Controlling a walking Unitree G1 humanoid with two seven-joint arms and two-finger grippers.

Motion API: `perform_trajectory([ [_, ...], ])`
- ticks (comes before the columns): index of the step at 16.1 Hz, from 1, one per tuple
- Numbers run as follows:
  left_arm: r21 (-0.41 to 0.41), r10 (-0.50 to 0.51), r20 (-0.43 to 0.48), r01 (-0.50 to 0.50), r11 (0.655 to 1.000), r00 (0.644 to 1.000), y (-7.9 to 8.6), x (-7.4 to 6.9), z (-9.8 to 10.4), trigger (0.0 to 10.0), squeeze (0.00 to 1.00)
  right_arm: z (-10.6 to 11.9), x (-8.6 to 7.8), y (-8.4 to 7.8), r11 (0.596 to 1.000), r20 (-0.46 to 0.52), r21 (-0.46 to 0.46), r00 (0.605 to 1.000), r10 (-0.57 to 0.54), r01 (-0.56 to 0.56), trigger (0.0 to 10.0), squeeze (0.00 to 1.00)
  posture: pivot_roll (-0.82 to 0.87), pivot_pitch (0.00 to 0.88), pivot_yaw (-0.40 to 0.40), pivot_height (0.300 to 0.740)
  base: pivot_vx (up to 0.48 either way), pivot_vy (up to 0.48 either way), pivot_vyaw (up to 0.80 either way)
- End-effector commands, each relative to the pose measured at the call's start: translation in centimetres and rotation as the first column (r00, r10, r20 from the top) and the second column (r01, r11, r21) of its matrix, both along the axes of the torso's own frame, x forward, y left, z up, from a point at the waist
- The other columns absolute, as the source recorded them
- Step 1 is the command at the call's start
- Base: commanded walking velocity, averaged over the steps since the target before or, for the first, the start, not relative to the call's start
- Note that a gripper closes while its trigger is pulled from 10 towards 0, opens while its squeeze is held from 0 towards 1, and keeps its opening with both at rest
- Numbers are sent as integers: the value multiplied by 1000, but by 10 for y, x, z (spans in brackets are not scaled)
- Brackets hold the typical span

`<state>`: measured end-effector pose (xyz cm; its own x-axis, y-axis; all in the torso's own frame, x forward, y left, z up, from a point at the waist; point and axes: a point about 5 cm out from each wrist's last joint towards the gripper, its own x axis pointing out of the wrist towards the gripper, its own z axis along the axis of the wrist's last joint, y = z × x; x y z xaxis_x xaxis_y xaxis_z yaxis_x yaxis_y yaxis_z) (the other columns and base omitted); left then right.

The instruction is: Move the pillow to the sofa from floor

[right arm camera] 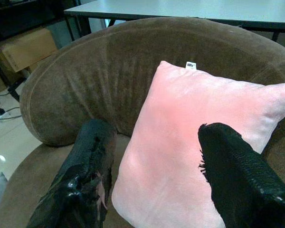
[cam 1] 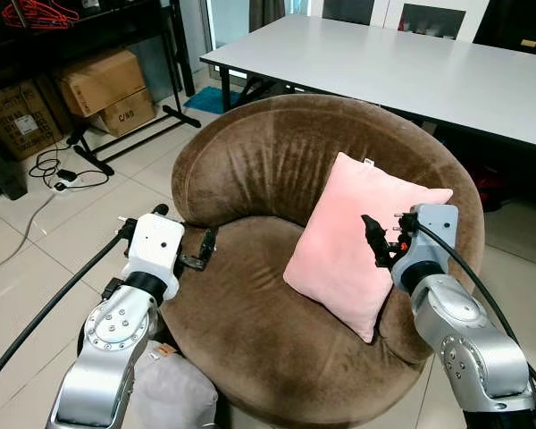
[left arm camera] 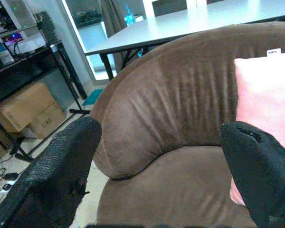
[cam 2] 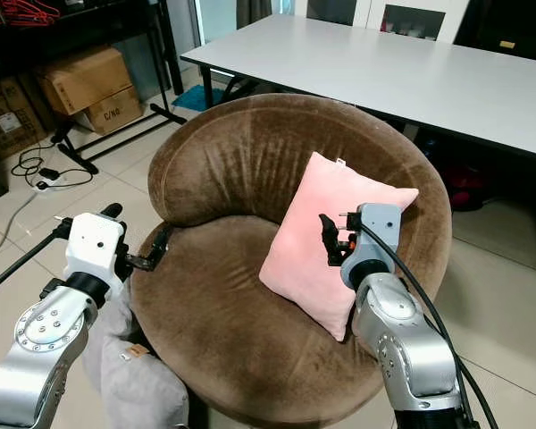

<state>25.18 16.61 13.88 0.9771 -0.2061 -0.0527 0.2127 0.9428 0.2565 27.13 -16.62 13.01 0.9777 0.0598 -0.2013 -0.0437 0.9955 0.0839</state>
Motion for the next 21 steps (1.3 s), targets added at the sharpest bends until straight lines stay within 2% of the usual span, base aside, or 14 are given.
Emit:
perform_trajectory([
  [1, 6, 14, 2, -14, 1000, 1000, 3, 1, 0, 10000, 0, 3, 0, 1, 1000, 13, 0, 1000, 6, -6, 10000, 0, -107, 0, 37, 740, -292, 0, 0],
  [12, 17, 26, 6, -26, 1000, 1000, 5, 3, 0, 10000, 0, 5, 3, 2, 1000, 14, -14, 1000, 10, -10, 10000, 0, -105, 0, 37, 740, -287, 0, 0],
  [14, 32, 37, 6, -37, 999, 999, 7, 4, 0, 10000, 0, 6, 4, 3, 999, 18, -28, 1000, 16, -16, 10000, 0, -105, 0, 37, 740, 0, 0, 0],
  [18, 5, 48, 3, -48, 999, 999, 8, 5, -1, 10000, 0, 6, 5, 2, 999, 20, -50, 1000, 19, -18, 10000, 0, -108, 0, 33, 740, 0, 0, 0],
  [21, 1, 55, 1, -55, 998, 998, 8, 6, -1, 10000, 0, 8, 7, 2, 997, 25, -69, 999, 23, -22, 10000, 0, -110, 0, 31, 740, 0, 360, 0],
])
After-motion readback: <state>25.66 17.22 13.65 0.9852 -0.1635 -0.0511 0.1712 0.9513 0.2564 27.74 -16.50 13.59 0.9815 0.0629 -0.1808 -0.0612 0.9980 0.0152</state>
